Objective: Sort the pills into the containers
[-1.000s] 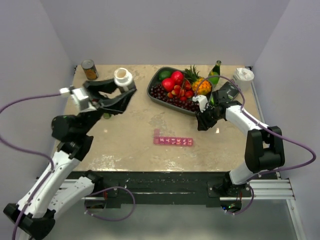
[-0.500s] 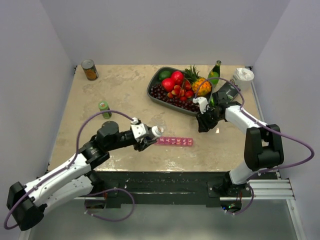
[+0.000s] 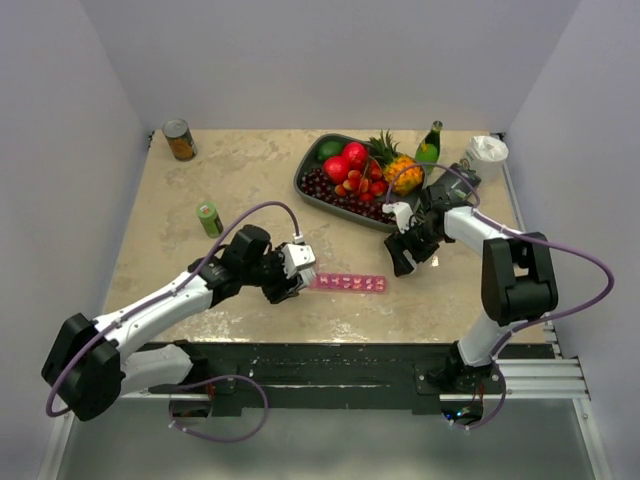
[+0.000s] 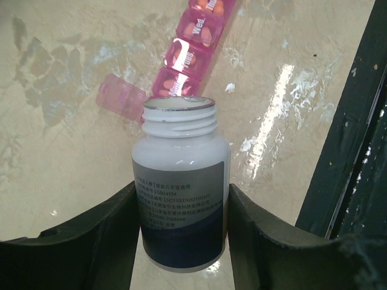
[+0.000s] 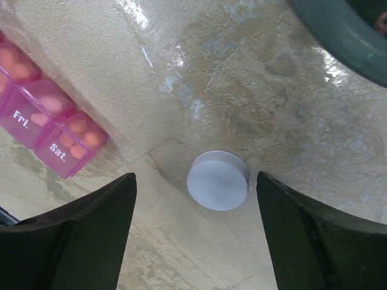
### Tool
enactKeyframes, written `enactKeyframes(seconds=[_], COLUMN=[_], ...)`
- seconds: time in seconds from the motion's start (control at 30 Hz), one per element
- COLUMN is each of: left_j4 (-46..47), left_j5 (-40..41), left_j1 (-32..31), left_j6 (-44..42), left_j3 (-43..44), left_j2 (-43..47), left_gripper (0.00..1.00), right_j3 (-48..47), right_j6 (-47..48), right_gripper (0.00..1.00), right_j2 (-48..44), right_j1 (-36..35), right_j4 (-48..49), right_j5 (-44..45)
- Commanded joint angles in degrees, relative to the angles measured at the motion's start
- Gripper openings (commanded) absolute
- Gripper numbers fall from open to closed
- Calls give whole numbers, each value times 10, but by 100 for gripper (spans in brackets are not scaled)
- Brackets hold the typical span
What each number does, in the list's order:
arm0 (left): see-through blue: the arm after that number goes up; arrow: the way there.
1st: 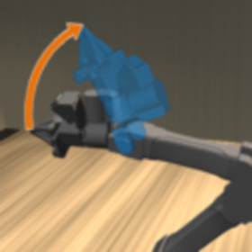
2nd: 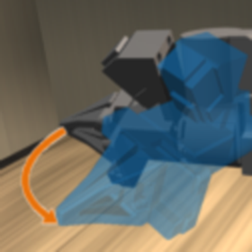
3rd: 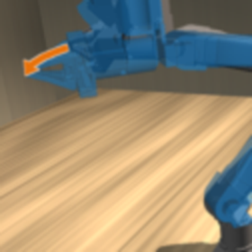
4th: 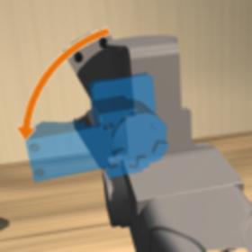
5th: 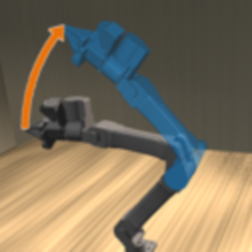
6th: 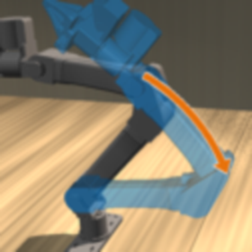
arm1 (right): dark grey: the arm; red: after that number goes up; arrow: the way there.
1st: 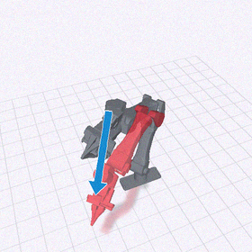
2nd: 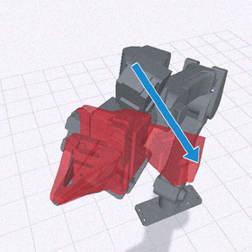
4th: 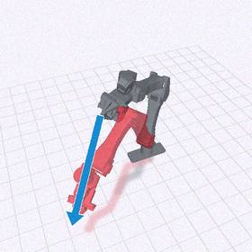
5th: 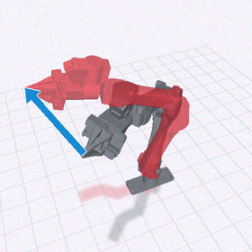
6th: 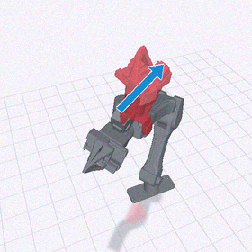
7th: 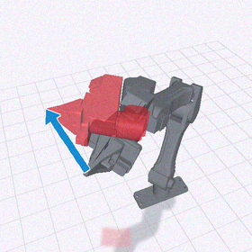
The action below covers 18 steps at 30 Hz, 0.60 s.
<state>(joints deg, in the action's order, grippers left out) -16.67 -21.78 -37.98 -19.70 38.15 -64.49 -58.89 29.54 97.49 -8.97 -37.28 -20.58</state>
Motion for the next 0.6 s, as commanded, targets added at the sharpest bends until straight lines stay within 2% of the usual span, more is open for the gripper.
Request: enactKeyframes(seconds=[0.0,0.07,0.13,0.57], left_j4=[-39,-49,-58,-126], left_j5=[-1,-2,1,6], left_j1=[3,3,3,3], left_j6=[-4,1,5,61], left_j3=[46,57,71,130], left_j2=[-34,-51,-63,-139], left_gripper=[0,0,0,0], right_j3=[-9,-7,-8,-8], right_j6=[11,12,13,17], right_gripper=[89,96,99,99], right_j2=[-37,-49,-55,-71], right_j1=[2,2,2,2], right_j4=[-15,-15,-13,-12], right_j5=[0,0,-2,-14])
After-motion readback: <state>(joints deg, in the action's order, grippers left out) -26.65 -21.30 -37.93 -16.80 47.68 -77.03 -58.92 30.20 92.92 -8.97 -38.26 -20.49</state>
